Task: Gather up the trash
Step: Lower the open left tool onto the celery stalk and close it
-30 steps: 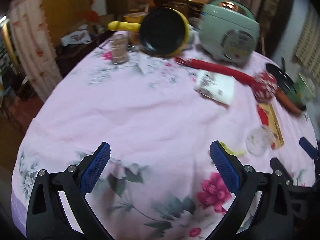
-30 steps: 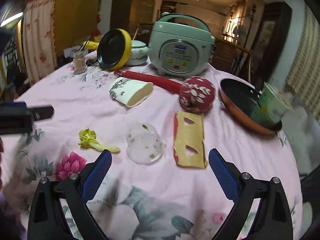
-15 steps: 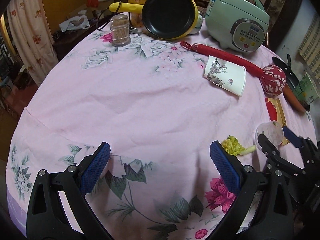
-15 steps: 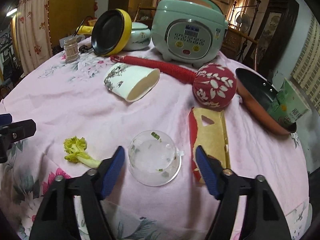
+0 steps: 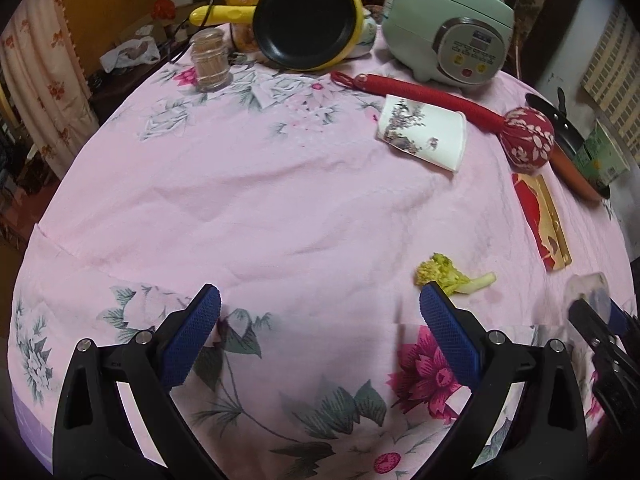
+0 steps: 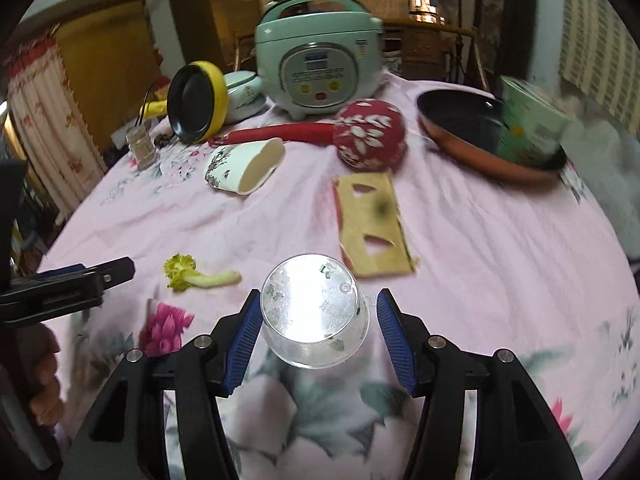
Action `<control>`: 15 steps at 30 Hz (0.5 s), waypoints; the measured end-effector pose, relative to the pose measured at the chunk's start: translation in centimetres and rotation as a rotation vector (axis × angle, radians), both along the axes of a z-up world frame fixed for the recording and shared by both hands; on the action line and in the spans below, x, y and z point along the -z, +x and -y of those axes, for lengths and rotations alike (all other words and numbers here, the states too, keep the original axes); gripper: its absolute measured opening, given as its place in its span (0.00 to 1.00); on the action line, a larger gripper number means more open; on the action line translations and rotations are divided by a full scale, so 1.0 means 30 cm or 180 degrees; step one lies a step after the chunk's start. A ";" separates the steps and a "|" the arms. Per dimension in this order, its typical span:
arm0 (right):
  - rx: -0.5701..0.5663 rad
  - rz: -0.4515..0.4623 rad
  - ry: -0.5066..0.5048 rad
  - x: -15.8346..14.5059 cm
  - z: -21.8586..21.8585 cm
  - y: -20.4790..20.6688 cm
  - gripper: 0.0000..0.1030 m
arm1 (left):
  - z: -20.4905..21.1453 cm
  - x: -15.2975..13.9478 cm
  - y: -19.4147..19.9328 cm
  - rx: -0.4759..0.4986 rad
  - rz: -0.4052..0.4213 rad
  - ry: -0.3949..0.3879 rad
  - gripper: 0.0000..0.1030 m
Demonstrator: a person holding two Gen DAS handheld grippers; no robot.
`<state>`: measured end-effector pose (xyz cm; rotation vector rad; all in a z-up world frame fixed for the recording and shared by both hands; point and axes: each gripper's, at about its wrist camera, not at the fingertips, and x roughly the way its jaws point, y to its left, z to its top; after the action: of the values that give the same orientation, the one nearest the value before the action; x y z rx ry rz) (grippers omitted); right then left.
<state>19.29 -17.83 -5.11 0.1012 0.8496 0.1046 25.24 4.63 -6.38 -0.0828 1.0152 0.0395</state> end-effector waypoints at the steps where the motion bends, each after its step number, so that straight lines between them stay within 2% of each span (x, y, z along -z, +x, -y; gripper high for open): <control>1: 0.0041 0.0009 0.0054 0.002 0.019 -0.018 0.57 | 0.014 -0.002 -0.004 0.0059 0.0062 0.0020 0.93; 4: 0.0192 0.0035 0.0255 0.023 0.075 -0.061 0.57 | 0.063 -0.011 -0.020 0.0294 0.0254 0.0123 0.93; 8: 0.0149 -0.0050 0.0466 0.049 0.103 -0.063 0.57 | 0.129 -0.007 -0.040 0.0583 0.0386 0.0284 0.93; 11: 0.0105 0.0019 0.0415 0.041 0.106 -0.071 0.57 | 0.169 0.005 -0.039 0.0689 0.0395 0.0394 0.90; 13: 0.0089 -0.0032 0.0496 0.043 0.122 -0.069 0.57 | 0.192 0.015 -0.028 0.0779 0.0347 0.0443 0.78; 15: 0.0102 -0.0069 0.0594 0.042 0.142 -0.070 0.57 | 0.226 0.038 -0.009 0.0994 0.0243 0.0566 0.69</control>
<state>17.20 -22.09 -6.36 0.2912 0.8585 0.1528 24.97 -2.14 -7.52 0.2351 0.9348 -0.1573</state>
